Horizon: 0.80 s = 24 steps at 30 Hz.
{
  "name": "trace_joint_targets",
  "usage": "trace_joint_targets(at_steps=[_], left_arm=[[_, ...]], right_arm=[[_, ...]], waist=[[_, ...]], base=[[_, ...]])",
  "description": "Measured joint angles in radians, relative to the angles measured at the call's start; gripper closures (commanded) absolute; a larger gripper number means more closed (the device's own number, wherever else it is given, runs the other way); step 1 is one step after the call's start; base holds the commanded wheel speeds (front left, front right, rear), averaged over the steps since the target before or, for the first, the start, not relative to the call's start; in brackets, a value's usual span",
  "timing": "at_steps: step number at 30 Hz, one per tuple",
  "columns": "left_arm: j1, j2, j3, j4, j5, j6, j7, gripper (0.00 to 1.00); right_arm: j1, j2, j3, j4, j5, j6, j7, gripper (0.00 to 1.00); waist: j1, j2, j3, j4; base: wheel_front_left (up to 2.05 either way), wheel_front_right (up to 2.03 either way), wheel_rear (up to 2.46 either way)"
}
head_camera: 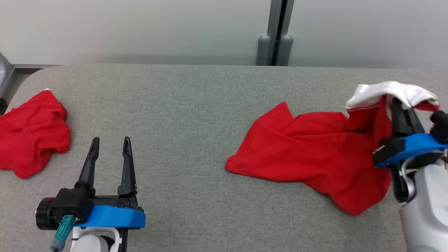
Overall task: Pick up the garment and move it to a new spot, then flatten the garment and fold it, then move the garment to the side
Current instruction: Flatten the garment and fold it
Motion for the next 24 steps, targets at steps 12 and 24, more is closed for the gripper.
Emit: trace_joint_targets(at_steps=[12, 24], left_arm=[[-0.016, 0.000, -0.025, 0.008, -0.027, 0.000, 0.000, 0.00], [-0.043, 0.000, -0.064, 0.019, -0.048, 0.004, 0.000, 0.00]], right_arm=[[-0.190, 0.142, 0.343, 0.058, 0.065, 0.000, 0.004, 1.00], [-0.315, 0.151, 0.763, 0.100, 0.375, 0.000, 0.001, 1.00]], waist=[[0.0001, 0.0000, 0.022, 0.080], [0.0000, 0.0000, 0.059, 0.167]], base=[[0.00, 0.00, 0.00], [0.00, 0.00, 0.00]])
